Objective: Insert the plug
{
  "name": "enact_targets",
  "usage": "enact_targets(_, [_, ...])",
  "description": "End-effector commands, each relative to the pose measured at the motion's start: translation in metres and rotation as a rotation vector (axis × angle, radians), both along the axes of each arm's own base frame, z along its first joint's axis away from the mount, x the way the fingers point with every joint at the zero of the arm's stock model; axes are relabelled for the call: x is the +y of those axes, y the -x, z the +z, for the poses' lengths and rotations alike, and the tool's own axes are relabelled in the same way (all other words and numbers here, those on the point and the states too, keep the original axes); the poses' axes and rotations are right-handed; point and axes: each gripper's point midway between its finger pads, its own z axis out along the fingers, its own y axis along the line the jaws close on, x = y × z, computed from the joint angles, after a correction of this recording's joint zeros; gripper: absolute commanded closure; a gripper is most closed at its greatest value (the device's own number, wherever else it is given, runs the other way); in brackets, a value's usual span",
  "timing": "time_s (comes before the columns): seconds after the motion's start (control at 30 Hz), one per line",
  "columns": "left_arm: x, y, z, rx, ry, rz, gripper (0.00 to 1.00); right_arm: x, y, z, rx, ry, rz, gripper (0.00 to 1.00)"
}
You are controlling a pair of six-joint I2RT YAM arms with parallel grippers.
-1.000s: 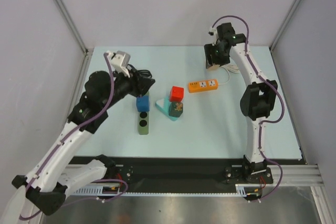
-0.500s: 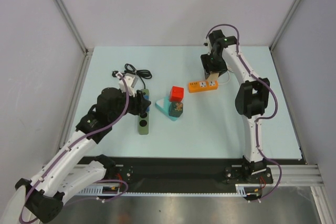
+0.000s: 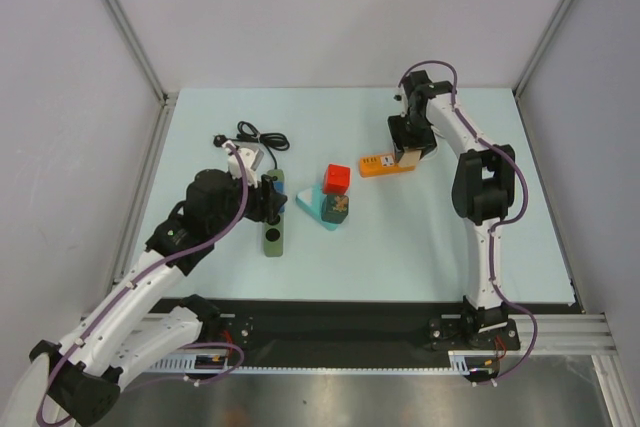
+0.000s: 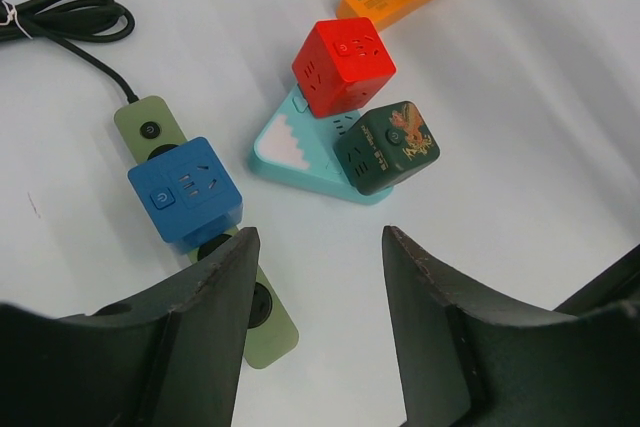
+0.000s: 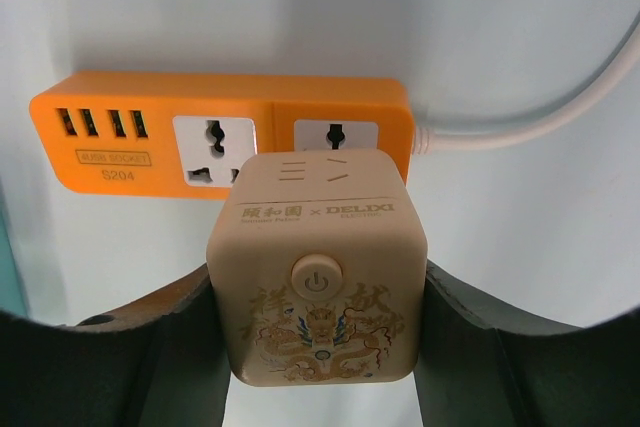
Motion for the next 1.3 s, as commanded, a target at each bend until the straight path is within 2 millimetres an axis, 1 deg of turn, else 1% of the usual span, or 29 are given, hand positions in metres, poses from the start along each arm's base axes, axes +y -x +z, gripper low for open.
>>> enact_targets(0.0, [0.0, -0.003, 0.005, -0.035, 0.002, -0.001, 0.42, -0.002, -0.014, 0.016, -0.08, -0.018, -0.017, 1.0])
enact_targets(0.03, [0.0, -0.003, 0.005, -0.036, 0.003, 0.0, 0.42, -0.004, -0.015, 0.016, -0.081, -0.019, -0.021, 1.0])
enact_targets(0.13, [0.0, -0.004, 0.005, -0.034, 0.001, 0.001, 0.42, -0.002, -0.02, 0.02, -0.106, -0.025, -0.019, 1.0])
enact_targets(0.23, [0.0, -0.003, 0.005, -0.034, 0.001, -0.001, 0.42, 0.002, -0.021, 0.023, -0.112, -0.041, -0.012, 1.0])
enact_targets(0.33, [0.0, -0.003, 0.005, -0.034, 0.001, 0.001, 0.42, 0.005, -0.021, 0.033, -0.132, -0.059, -0.007, 1.0])
enact_targets(0.5, [0.0, -0.004, 0.005, -0.032, 0.0, 0.001, 0.42, 0.005, -0.023, 0.045, -0.149, -0.06, -0.033, 1.0])
enact_targets(0.77, [-0.001, -0.003, 0.004, -0.031, 0.002, -0.005, 0.41, 0.007, -0.024, 0.05, -0.159, -0.06, -0.035, 1.0])
enact_targets(1.03, [-0.001, -0.003, 0.006, -0.034, 0.004, -0.005, 0.41, 0.005, -0.025, 0.063, -0.187, -0.036, -0.046, 1.0])
enact_targets(1.17, [-0.001, -0.003, 0.005, -0.032, 0.004, -0.008, 0.41, 0.004, -0.028, 0.065, -0.194, -0.034, -0.053, 1.0])
enact_targets(1.27, [-0.001, -0.003, 0.006, -0.033, 0.004, -0.008, 0.41, 0.004, -0.027, 0.058, -0.178, -0.033, -0.06, 1.0])
